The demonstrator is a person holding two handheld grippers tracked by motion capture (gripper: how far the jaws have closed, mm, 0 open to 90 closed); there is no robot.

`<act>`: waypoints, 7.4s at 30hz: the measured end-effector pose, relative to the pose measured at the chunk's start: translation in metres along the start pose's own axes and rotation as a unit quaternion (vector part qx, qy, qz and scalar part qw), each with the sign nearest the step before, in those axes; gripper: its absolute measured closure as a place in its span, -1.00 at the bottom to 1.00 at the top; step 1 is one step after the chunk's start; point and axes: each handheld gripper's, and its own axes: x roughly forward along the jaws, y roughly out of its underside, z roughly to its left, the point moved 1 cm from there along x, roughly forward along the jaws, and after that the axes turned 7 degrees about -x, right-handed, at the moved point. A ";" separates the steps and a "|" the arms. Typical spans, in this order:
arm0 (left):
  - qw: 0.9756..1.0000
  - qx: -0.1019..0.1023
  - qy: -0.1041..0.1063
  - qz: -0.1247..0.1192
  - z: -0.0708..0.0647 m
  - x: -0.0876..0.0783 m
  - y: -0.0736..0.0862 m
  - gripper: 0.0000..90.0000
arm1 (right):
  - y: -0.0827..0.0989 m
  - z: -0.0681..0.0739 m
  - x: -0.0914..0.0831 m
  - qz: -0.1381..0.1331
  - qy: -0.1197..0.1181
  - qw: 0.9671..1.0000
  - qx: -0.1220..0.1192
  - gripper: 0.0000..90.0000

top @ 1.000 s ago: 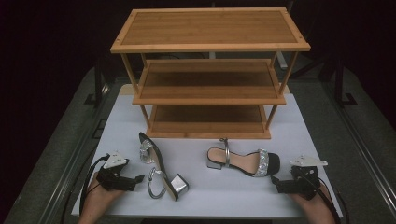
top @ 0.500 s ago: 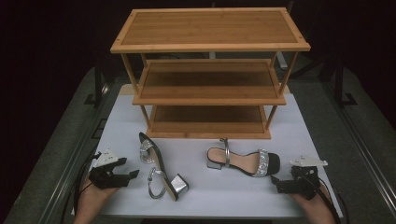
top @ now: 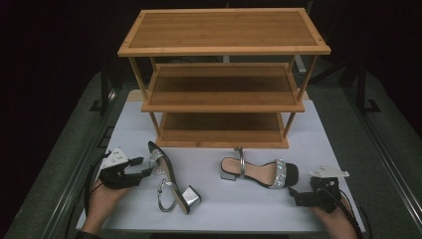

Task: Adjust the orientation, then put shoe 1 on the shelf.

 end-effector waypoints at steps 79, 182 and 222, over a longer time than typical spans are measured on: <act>0.996 0.001 0.090 -0.008 -0.042 0.032 -0.033 0.12 | 0.000 0.000 0.000 -0.001 0.000 1.000 0.000 -1.00; 0.993 -0.050 0.098 -0.045 -0.023 -0.076 0.057 -0.68 | 0.000 0.000 0.000 0.001 -0.001 1.000 0.001 -1.00; 0.991 -0.026 0.127 0.029 -0.034 -0.031 0.058 -0.68 | 0.000 0.000 0.000 0.000 0.000 1.000 0.000 -1.00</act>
